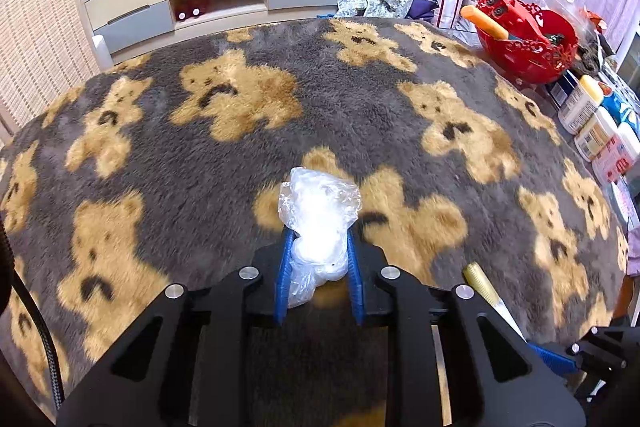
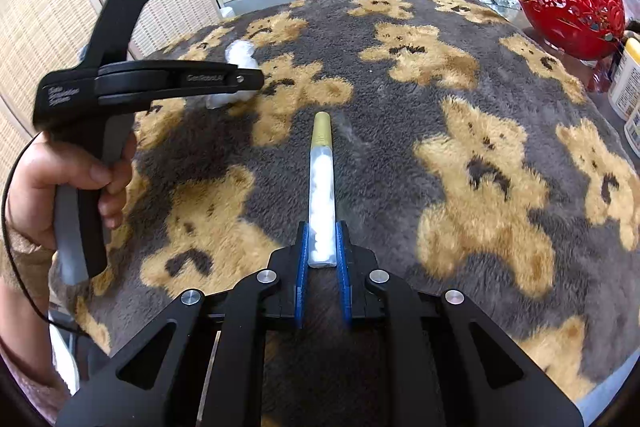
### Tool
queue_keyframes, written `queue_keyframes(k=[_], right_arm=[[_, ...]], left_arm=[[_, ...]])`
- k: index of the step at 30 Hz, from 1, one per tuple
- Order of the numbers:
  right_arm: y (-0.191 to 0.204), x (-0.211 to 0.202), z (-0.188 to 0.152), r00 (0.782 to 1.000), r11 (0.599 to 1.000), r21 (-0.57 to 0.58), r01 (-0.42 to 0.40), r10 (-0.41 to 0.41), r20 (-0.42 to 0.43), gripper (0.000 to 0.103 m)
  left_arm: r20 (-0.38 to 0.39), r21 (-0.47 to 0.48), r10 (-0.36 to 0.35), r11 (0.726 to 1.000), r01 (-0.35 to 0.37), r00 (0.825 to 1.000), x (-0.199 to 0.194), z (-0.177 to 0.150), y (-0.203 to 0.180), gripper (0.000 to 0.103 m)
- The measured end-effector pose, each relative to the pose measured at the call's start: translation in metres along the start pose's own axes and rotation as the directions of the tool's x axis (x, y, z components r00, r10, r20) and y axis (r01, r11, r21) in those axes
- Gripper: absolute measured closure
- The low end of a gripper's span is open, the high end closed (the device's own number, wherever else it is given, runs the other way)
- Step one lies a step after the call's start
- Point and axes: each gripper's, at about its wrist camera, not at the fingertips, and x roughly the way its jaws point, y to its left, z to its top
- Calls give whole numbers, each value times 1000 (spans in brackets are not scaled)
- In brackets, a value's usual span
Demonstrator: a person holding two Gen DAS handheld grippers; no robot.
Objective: Collect trash
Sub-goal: 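Grasp the clear plastic bag with the left tool while the right tool holds the stick, then lower the bag and stick into the bin and open both tools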
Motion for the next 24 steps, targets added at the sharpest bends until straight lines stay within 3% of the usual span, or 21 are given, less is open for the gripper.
queue_keyframes(k=[8,17,24], right_arm=[[26,-28,-42,1000,1000,26,8,-7,-30,89],[57,-69,-116,998,1000,23,1,0,-57,89],[70,-85,-162,997,1000,-6,12,-12,-81,89]], left_arm=[[14,-31,-18,999,18,1000,-75,-60,1,82],[45,-86,-22,996,26,999,-170,-173,-12,82],[26,-122,-28,992,31,999,-195,-248,-24,82]])
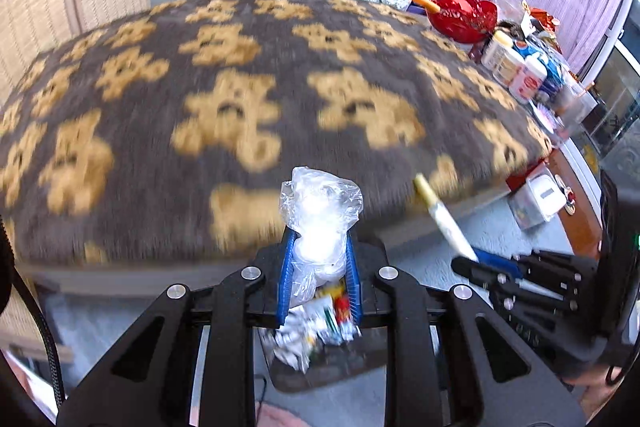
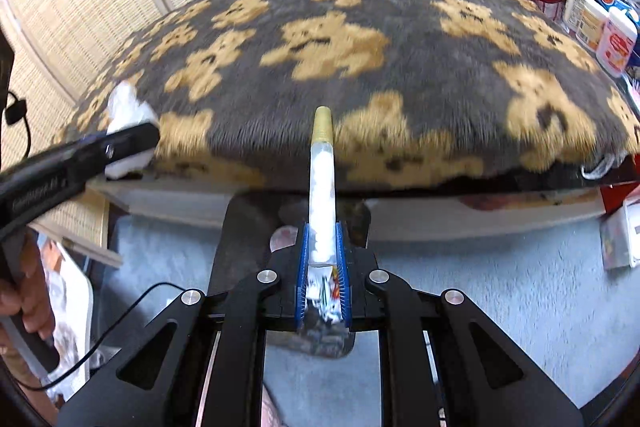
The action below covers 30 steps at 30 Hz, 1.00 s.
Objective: Collect trash
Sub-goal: 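Lower the bag and stick into the bin and open both tools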
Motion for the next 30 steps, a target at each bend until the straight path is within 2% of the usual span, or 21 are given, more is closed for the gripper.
queue_keyframes(k=[6,12,18,23,25,27,28,29,30], right_arm=[[4,10,-33,997,999,7,-47,47,-54,89],[4,43,-47,989,997,38,-71,76,-129,89],[-3,82,-48,977,994,92,-63,80,-198,89],[-5,99,-45,976,993,108,-48,69,-207,88],[-4,101,-42,978,994,106,-36,57,-199,86],[-4,103,-40,979,994,110,-27,49,-197,85],[-5,103,-40,980,993,115,-22,44,-195,82],[-6,101,-39,982,992,122,-16,39,-187,71],[-7,98,-37,983,992,125,-15,37,-179,64]], left_arm=[[-61,-20,-13,1000,12,998,10,-57,0,82],[-157,-56,-37,998,28,987,50,-95,9,82],[-240,-80,-58,996,40,969,96,-110,17,82],[-286,-99,-66,994,39,956,118,-114,24,81],[-293,-105,-69,994,40,954,120,-116,29,78],[-293,-105,-64,994,34,954,120,-116,31,67],[-291,-107,-62,994,32,955,119,-116,31,65],[-290,-109,-59,994,28,955,117,-116,32,62],[-286,-110,-54,994,23,957,115,-116,34,59]])
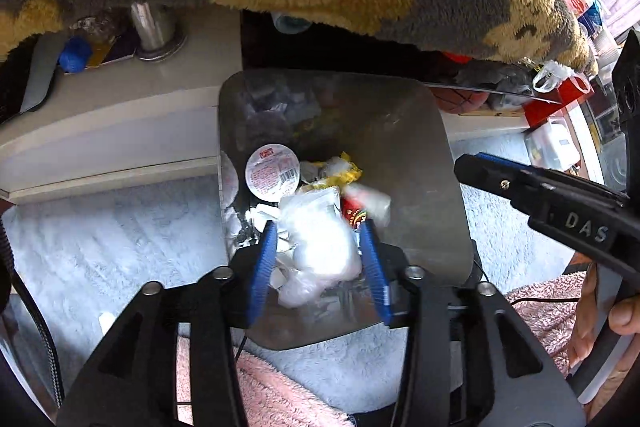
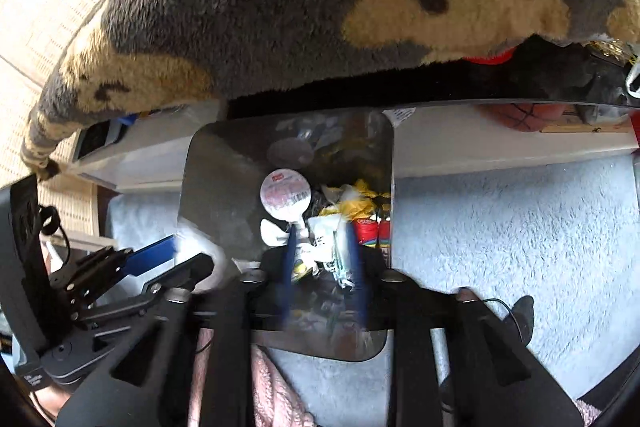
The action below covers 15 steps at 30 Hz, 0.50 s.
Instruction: Collect trash
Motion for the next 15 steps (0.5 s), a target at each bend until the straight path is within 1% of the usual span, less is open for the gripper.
queue_keyframes(k=[1,3,4,5,6,7,8,9,10,11,12,13,14,15], right_arm=[[-1,-4,1,1000,1000,3,-1,1,14,54],[0,-15,3,999,1000,2,3,-3,46,54],[1,-21,4,998,1000,-2,7,-7,66,49],[1,-28,5,996,1000,-4,10,-10,86,42],[3,-35,4,994,1000,-8,15,-14,109,39],[4,-44,4,991,1000,-13,20,-18,131,33],[5,-53,2,988,999,-18,26,-23,155,26],[5,-58,2,986,999,-20,31,-27,167,23],[7,-66,1,982,999,-24,37,-32,186,19],[9,-76,-1,978,999,-26,39,-33,207,14],[10,-83,-2,975,999,-26,40,-33,222,11],[12,-93,-4,970,999,-27,40,-32,242,5],[14,-105,-6,962,999,-29,40,-31,271,3],[16,-114,-8,956,999,-32,40,-28,292,4]], left_arm=[[7,-1,4,1000,-4,1000,-3,-1,1,57],[22,-3,11,1000,-11,1000,-13,-2,2,47],[31,-2,15,1000,-15,999,-17,-2,1,45],[46,-1,21,1000,-21,999,-25,-3,0,41],[60,1,25,1000,-25,998,-33,-3,-1,36],[73,4,28,1000,-29,997,-40,-4,-2,33],[91,8,32,999,-33,995,-50,-5,-4,27],[108,13,35,999,-36,993,-59,-6,-6,23],[122,16,36,999,-39,992,-66,-7,-8,20],[139,19,38,999,-41,990,-74,-8,-10,16],[162,22,40,999,-44,986,-86,-9,-12,13],[180,26,43,998,-48,983,-96,-10,-15,13],[207,31,47,998,-55,977,-110,-12,-17,9],[230,34,51,998,-61,972,-122,-13,-21,8]])
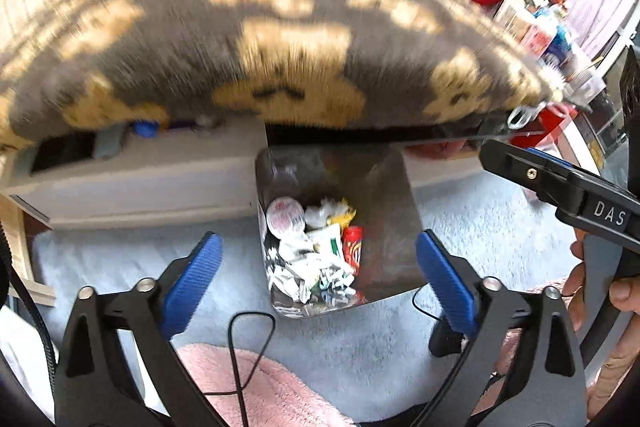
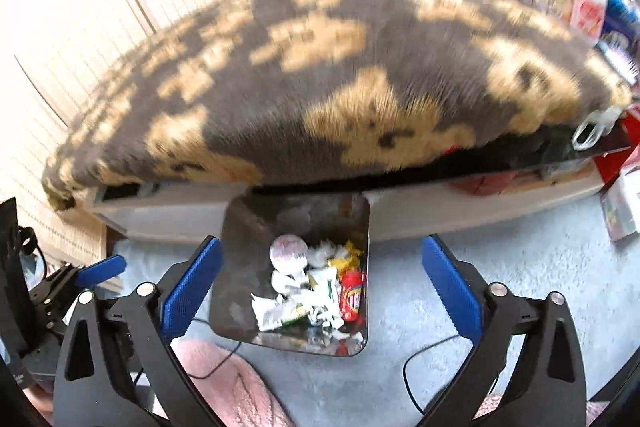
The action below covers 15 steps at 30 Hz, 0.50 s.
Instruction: Collect trash
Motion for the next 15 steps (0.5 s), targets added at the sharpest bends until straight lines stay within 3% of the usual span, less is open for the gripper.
queue_keyframes(k=[6,12,15], right_arm=[[12,-71,12,986,999,-48,25,-17,166,3],[21,-152,24,931,994,-63,92,-64,361,3],[24,-194,26,890,994,-55,95,-60,452,3]], left_arm=[[162,-11,36,999,-35,986,-71,9,-6,8],[311,0,57,998,-60,949,-140,20,-14,8],[374,-3,59,998,-62,925,-175,25,-20,8]])
